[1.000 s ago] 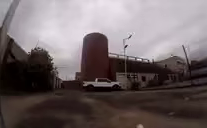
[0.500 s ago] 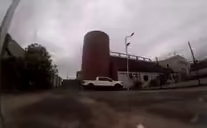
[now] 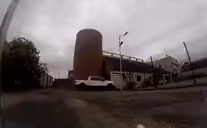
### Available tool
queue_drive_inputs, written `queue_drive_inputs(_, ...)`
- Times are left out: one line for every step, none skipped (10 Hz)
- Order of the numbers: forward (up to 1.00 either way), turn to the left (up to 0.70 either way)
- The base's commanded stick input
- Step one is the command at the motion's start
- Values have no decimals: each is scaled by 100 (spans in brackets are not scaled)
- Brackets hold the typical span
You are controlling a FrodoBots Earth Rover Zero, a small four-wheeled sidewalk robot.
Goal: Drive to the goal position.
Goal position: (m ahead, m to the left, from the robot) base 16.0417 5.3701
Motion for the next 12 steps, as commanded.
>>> queue_drive_inputs(100,37)
queue_drive_inputs(100,30)
queue_drive_inputs(100,10)
queue_drive_inputs(100,0)
queue_drive_inputs(100,0)
queue_drive_inputs(100,0)
queue_drive_inputs(100,0)
queue_drive_inputs(100,0)
queue_drive_inputs(100,0)
queue_drive_inputs(100,0)
queue_drive_inputs(100,0)
queue_drive_inputs(100,0)
